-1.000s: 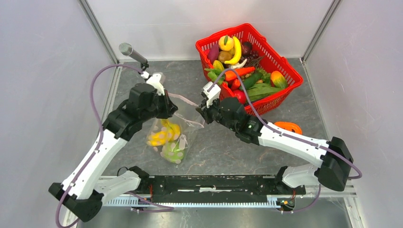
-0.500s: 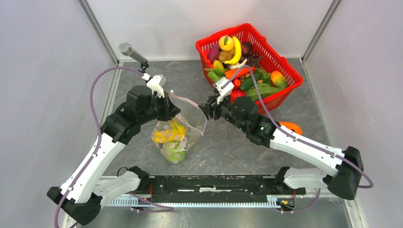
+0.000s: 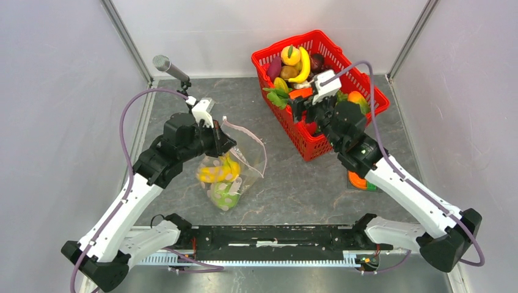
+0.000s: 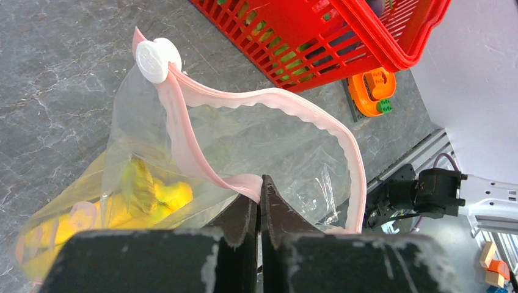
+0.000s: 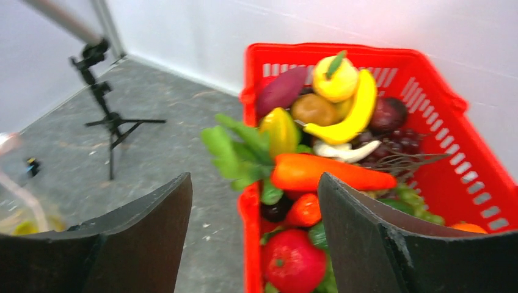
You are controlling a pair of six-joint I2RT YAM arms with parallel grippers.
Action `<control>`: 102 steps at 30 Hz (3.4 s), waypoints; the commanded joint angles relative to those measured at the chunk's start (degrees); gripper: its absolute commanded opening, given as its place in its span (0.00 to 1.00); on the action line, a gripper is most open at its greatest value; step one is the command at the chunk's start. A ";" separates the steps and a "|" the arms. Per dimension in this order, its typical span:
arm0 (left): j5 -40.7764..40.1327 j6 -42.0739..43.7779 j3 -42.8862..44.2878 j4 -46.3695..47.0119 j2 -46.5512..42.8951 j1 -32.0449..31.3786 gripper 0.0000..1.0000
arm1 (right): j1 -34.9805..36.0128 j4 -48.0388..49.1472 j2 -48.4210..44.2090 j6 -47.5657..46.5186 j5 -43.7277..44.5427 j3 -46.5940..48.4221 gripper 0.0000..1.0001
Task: Place the food in the zip-top bag and seal the zipper
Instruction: Pick up the fake vegetable from the bin, then place the fake vegetable in the zipper food storage bag.
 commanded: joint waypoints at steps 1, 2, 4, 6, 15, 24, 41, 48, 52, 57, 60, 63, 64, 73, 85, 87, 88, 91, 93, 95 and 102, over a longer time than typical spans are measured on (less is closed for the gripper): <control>1.75 0.71 -0.77 4.82 -1.74 0.26 0.02 | -6.04 -2.85 2.24 2.57 1.90 4.04 0.80; 1.74 0.39 -0.92 4.94 -1.88 0.26 0.02 | -7.52 -2.29 2.47 5.11 1.38 3.86 0.81; 1.99 -0.14 -1.31 5.26 -1.95 0.26 0.02 | -11.17 0.74 3.26 9.99 -1.34 2.34 0.82; 2.45 -0.65 -1.71 5.61 -1.96 0.24 0.02 | -15.01 2.61 5.25 16.16 -4.23 1.65 0.83; 2.09 -1.13 -1.95 5.66 -3.03 0.22 0.02 | -22.06 6.98 15.58 37.41 -6.31 3.99 0.86; 2.35 -1.43 -2.21 5.62 -3.18 0.26 0.02 | -22.91 2.77 20.85 52.17 1.17 6.12 0.87; 2.25 -2.04 -2.65 5.70 -3.47 0.23 0.02 | -23.17 -3.32 28.23 57.75 -0.87 10.90 0.75; 2.43 -2.51 -2.82 5.62 -3.86 0.26 0.02 | -23.13 -2.48 30.92 59.59 -2.16 11.99 0.75; 2.08 -2.67 -2.91 5.62 -4.14 0.26 0.02 | -23.17 -2.15 32.00 60.34 -2.93 12.53 0.71; 2.15 -2.83 -2.91 5.54 -4.18 0.22 0.02 | -23.13 0.26 31.95 60.64 -2.87 11.48 0.59; 2.17 -2.87 -3.00 5.53 -4.16 0.25 0.02 | -23.13 0.71 31.43 61.09 -2.77 10.50 0.53; 2.15 -2.92 -3.00 5.54 -3.91 0.26 0.02 | -23.13 4.53 29.29 61.43 -2.86 7.48 0.43; 2.31 -3.00 -3.00 5.54 -3.79 0.23 0.02 | -23.12 6.50 28.36 61.22 -2.91 6.11 0.39; 2.09 -2.91 -3.09 5.53 -3.76 0.26 0.02 | -23.07 20.43 16.14 54.74 -0.71 -5.16 0.29; 2.81 -3.17 -3.37 5.89 -3.57 0.26 0.02 | -23.12 39.86 6.16 39.58 -2.63 -16.26 0.16; 2.54 -3.09 -3.44 5.89 -3.90 0.26 0.02 | -23.12 43.92 4.72 37.40 -6.80 -17.38 0.13; 2.58 -3.05 -3.39 5.89 -3.95 0.26 0.02 | -23.18 45.01 4.02 37.48 -9.21 -17.54 0.12; 2.53 -3.26 -3.21 5.96 -3.81 0.26 0.02 | -22.82 46.52 2.86 37.24 -17.25 -16.49 0.13; 2.57 -3.27 -3.09 5.93 -3.54 0.26 0.02 | -21.93 48.13 2.09 36.62 -20.63 -16.35 0.13; 2.85 -3.35 -3.00 6.17 -3.34 0.26 0.02 | -19.98 48.38 1.09 34.75 -21.68 -16.38 0.12; 3.49 -3.62 -2.82 6.63 -3.25 0.26 0.02 | -10.19 52.12 -0.38 26.32 -23.32 -18.04 0.09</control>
